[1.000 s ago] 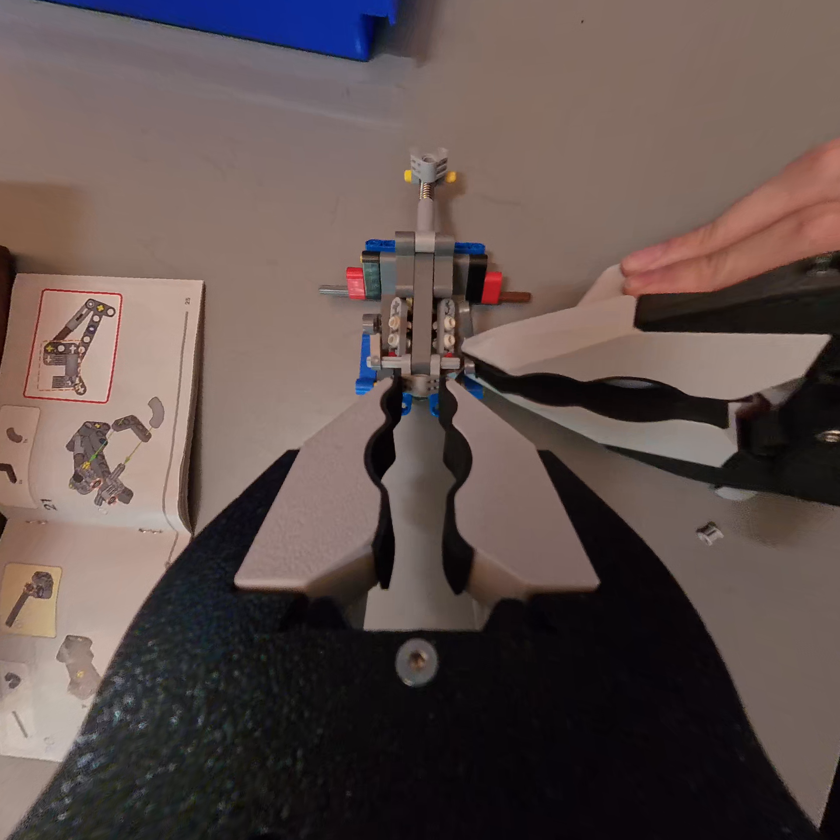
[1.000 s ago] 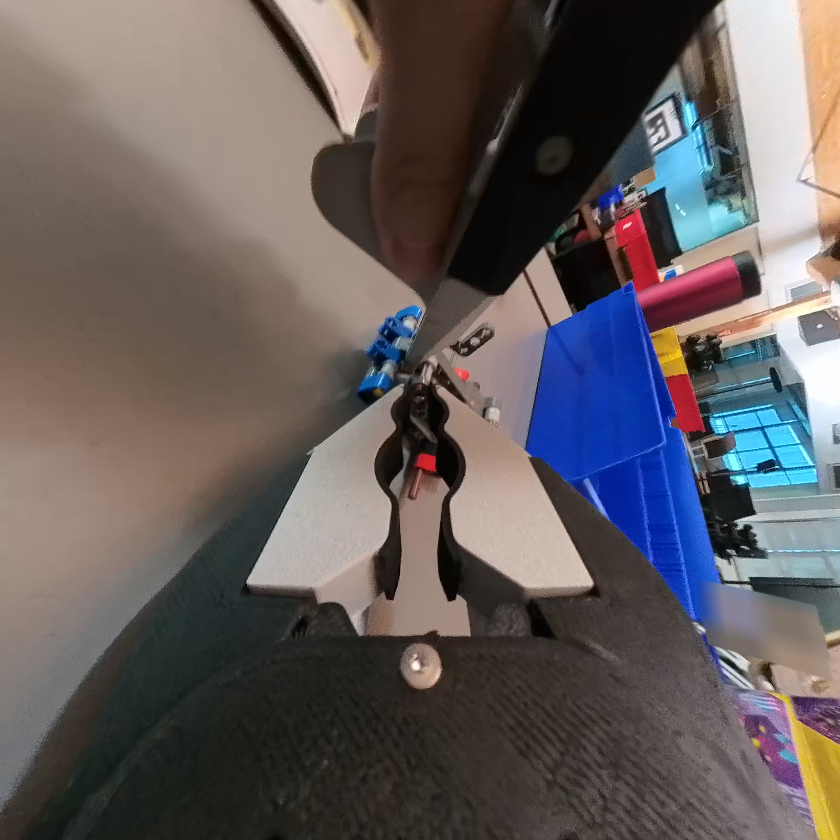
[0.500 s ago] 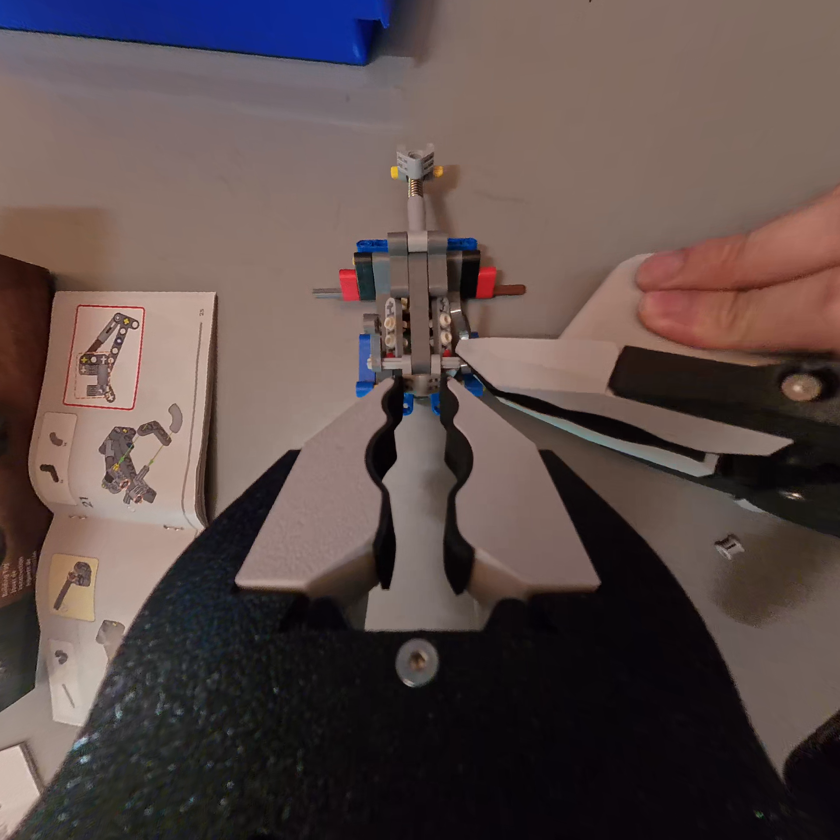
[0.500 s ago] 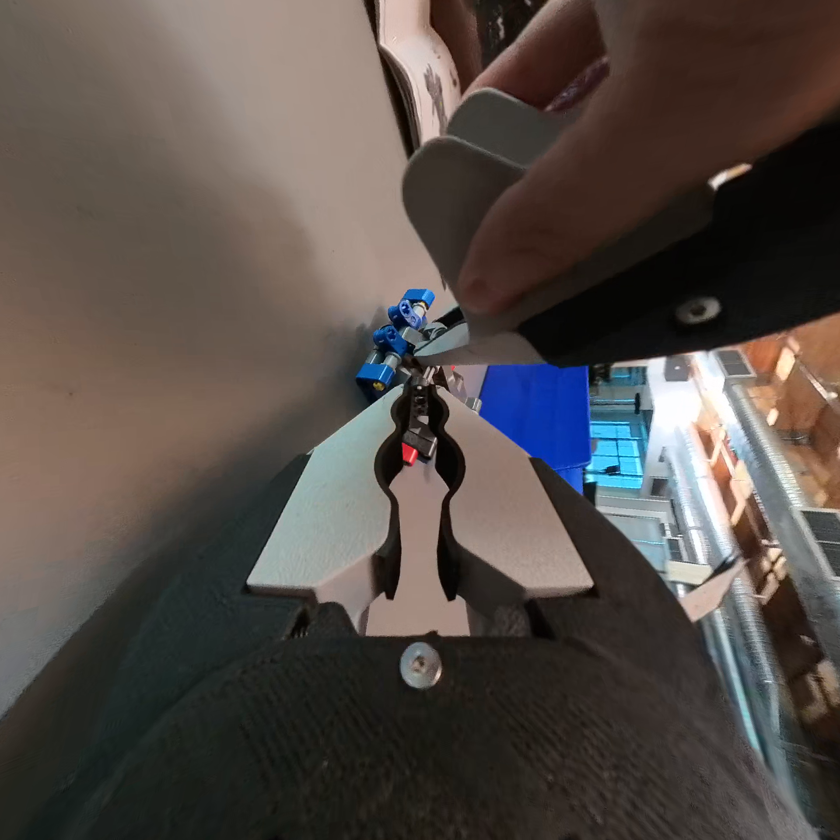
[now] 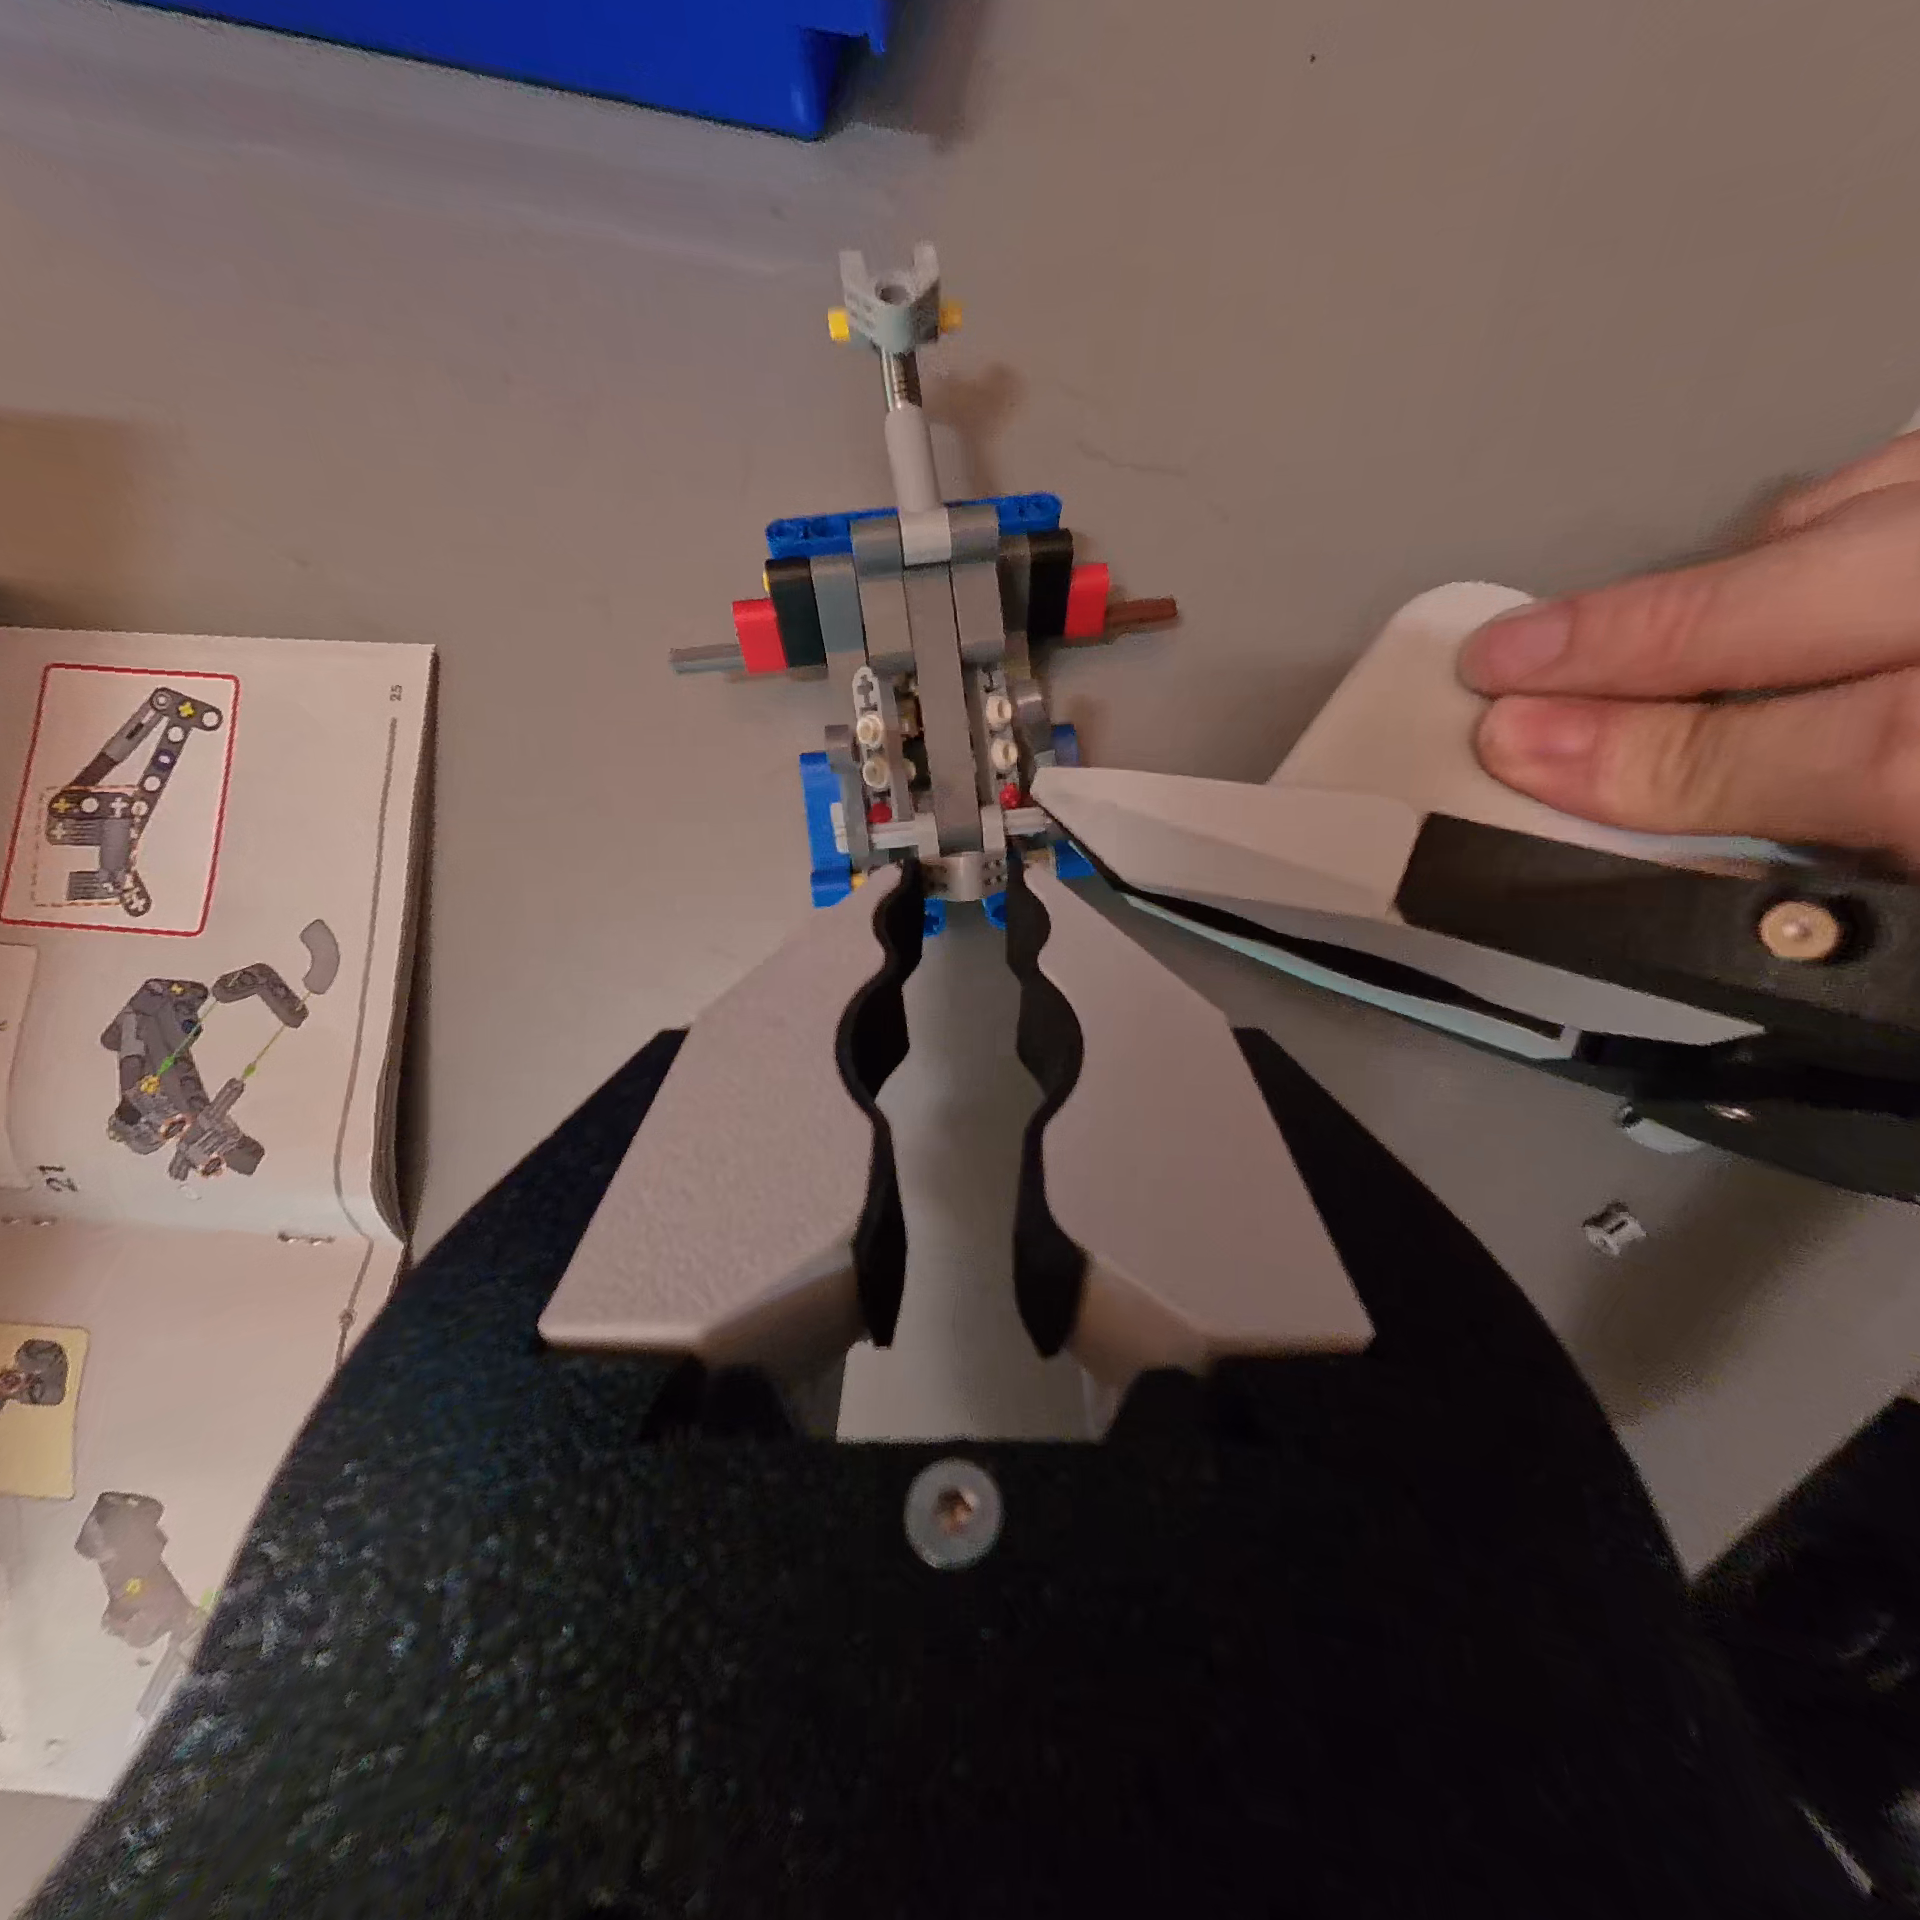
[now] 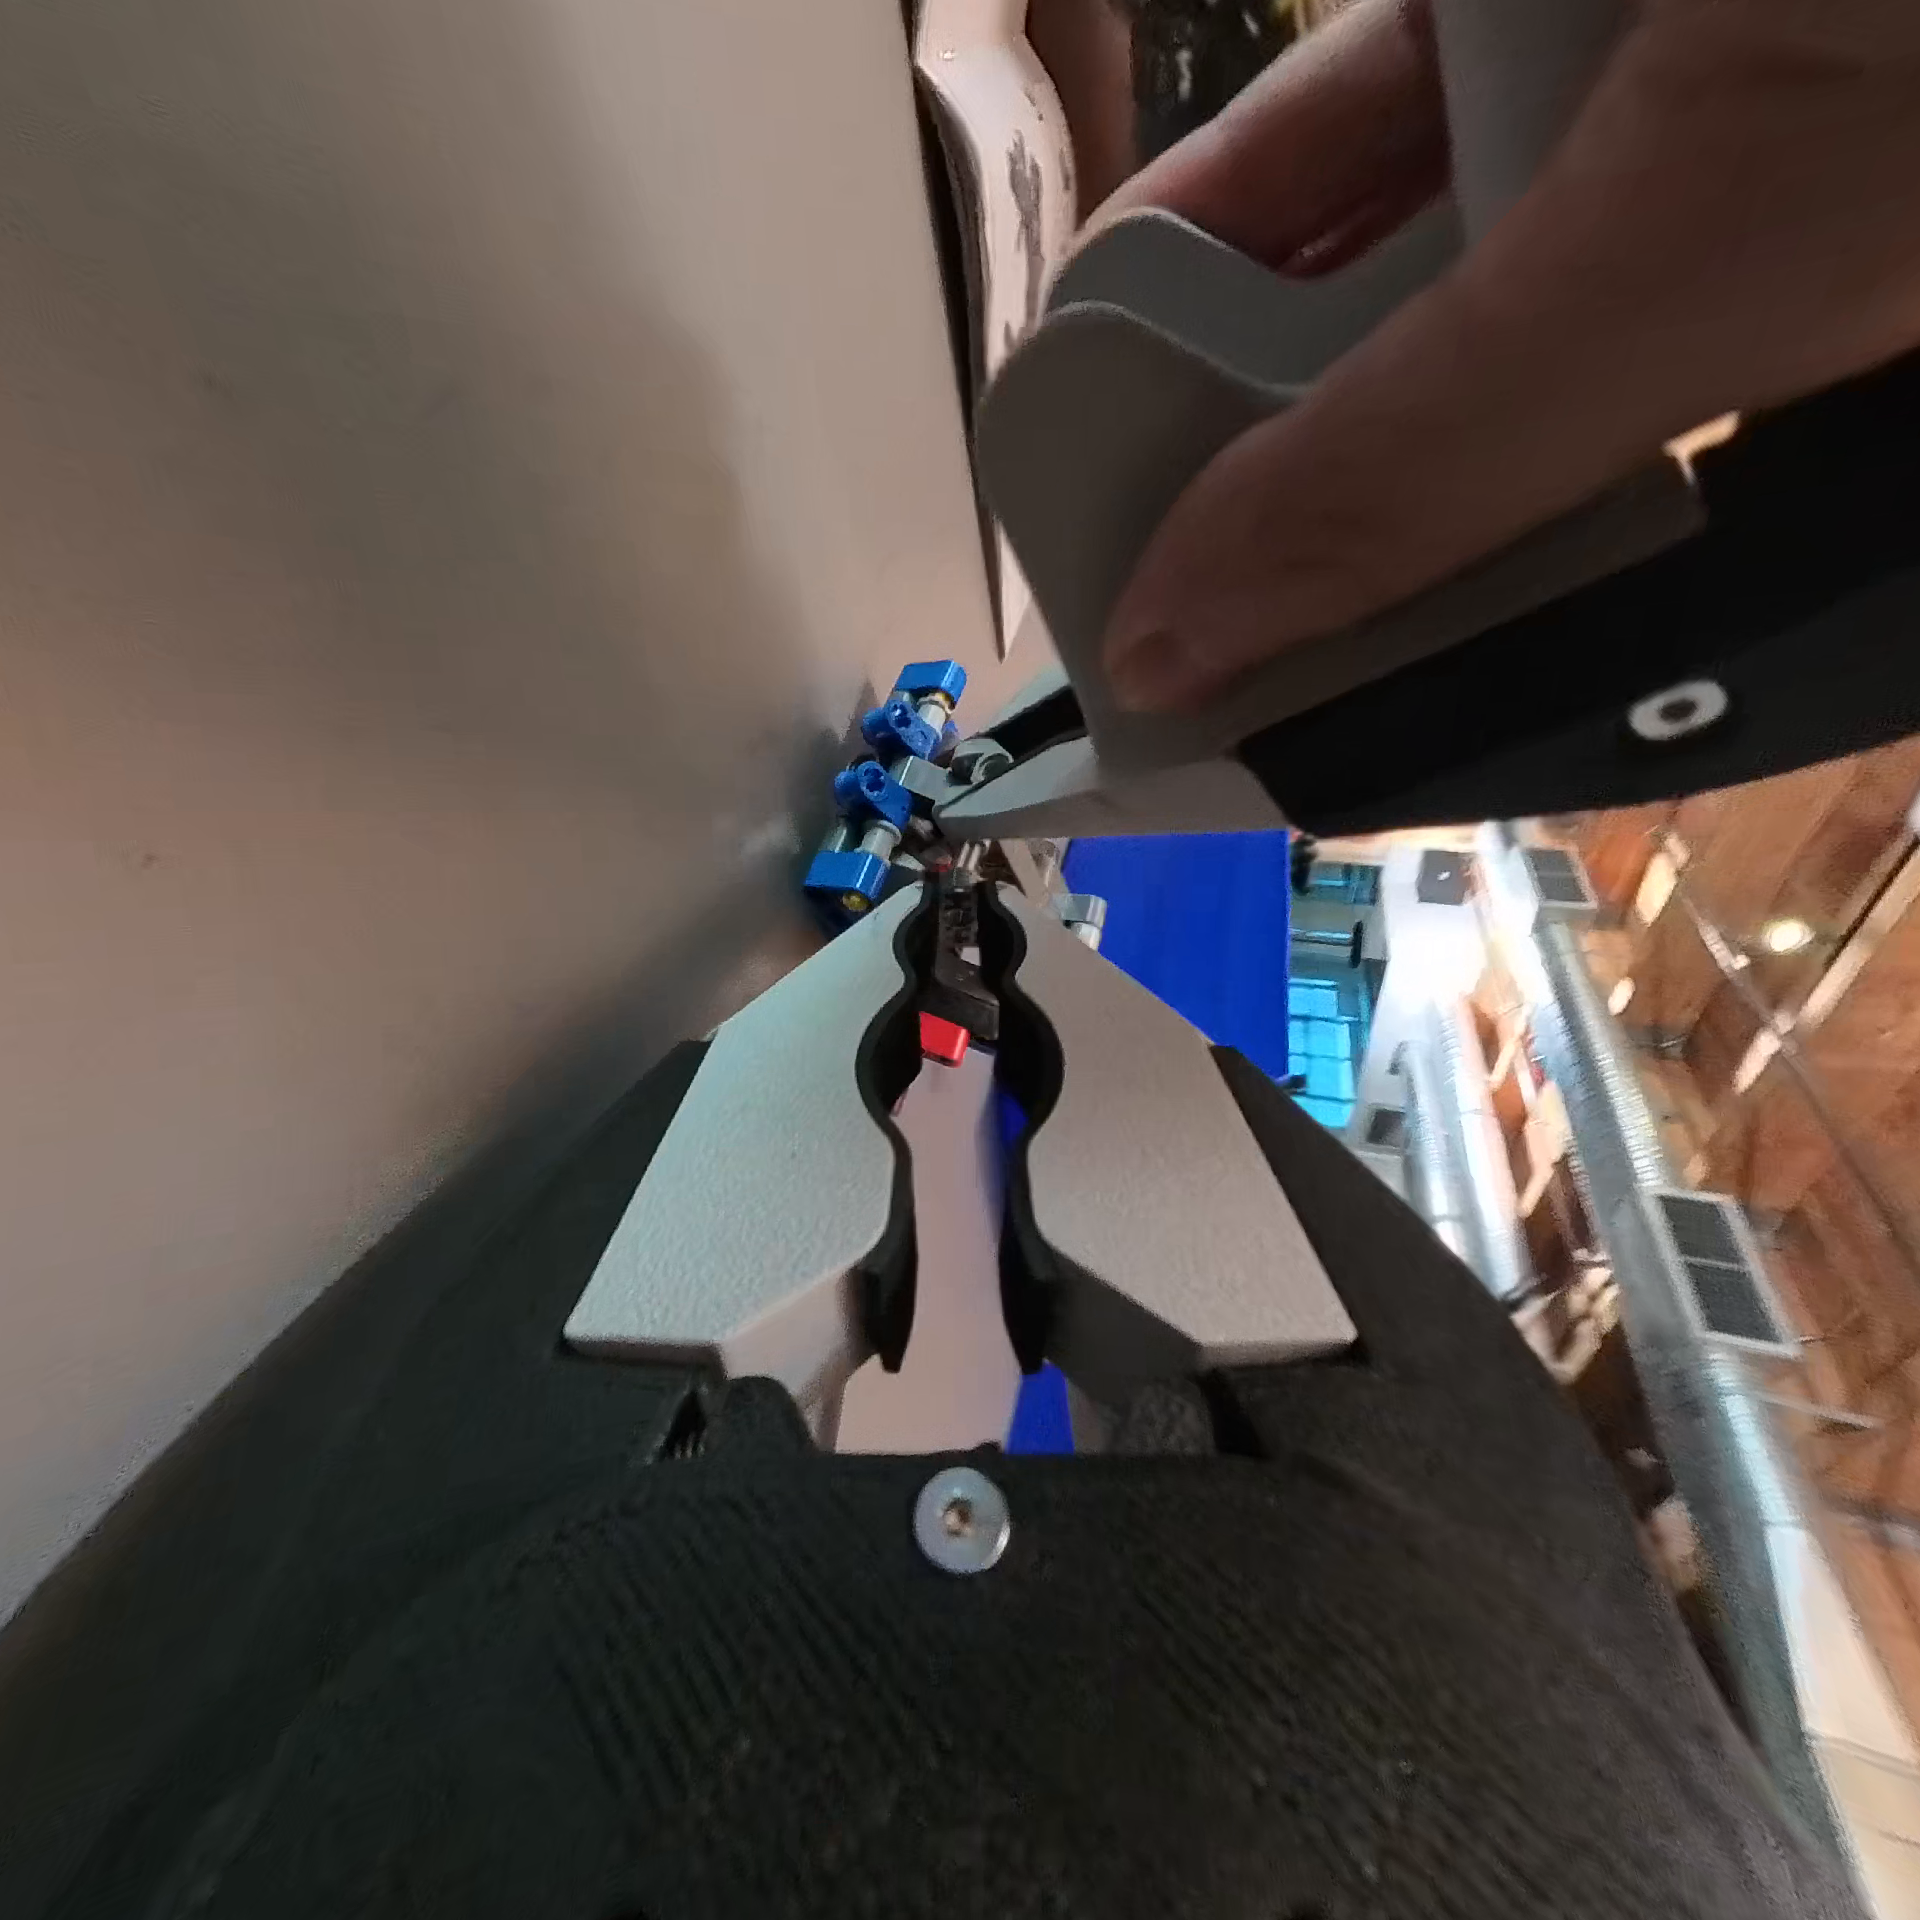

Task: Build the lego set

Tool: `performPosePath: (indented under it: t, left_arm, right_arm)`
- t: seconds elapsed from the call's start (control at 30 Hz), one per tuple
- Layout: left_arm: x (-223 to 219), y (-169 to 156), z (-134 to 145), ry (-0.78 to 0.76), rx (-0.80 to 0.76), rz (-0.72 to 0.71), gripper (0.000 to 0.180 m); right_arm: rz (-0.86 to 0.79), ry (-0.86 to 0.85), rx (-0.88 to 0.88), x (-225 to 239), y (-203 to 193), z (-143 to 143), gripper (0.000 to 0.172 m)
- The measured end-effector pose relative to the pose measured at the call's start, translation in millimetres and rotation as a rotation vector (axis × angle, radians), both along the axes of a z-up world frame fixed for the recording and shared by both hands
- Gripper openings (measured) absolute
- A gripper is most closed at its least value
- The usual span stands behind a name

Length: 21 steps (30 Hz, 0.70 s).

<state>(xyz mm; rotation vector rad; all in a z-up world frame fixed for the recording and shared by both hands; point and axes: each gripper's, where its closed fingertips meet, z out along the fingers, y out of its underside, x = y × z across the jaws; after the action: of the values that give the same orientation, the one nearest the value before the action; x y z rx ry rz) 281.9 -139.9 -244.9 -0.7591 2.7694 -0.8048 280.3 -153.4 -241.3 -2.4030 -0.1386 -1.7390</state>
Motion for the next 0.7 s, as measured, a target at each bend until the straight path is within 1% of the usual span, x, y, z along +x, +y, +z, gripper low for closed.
performPosePath:
  t: [0.07, 0.2, 0.33, 0.37, 0.43, 0.5, 0.63, 0.7]
  left_arm:
    - [-0.9, -0.1, -1.9, 0.010, 0.001, -0.005, 0.013]
    - [-0.6, -1.6, -1.0, 0.021, -0.010, -0.009, 0.013]
    - [1.0, -1.0, -1.4, 0.055, -0.025, -0.007, 0.012]
    - [1.1, -1.0, -1.3, 0.053, -0.022, -0.009, 0.013]
    - [1.5, -2.7, 0.1, 0.040, -0.028, -0.008, 0.012]
    - [1.7, -3.2, 0.5, 0.026, -0.026, -0.007, 0.012]
    - [1.2, -2.7, 0.2, 0.020, -0.026, -0.011, 0.013]
    - [1.3, -2.3, -0.2, 0.031, -0.034, -0.012, 0.012]
  right_arm:
    - [0.004, -0.030, -0.079, 0.0, 0.1, -1.3, 0.004]
    - [-0.005, -0.045, -0.116, 0.7, -1.2, -1.2, 0.004]
    - [0.007, -0.100, -0.236, 2.5, -1.1, -1.0, 0.004]
    - [0.000, -0.086, -0.208, 2.8, -1.0, -1.2, 0.004]
    - [-0.036, -0.014, -0.075, 3.3, -2.2, -1.5, 0.004]
    - [-0.046, 0.022, -0.005, 4.1, -2.6, -1.8, 0.004]
    - [-0.041, 0.027, -0.010, 4.0, -1.3, -1.9, 0.003]
    - [-0.017, 0.008, -0.056, 4.1, -0.6, -2.0, 0.004]
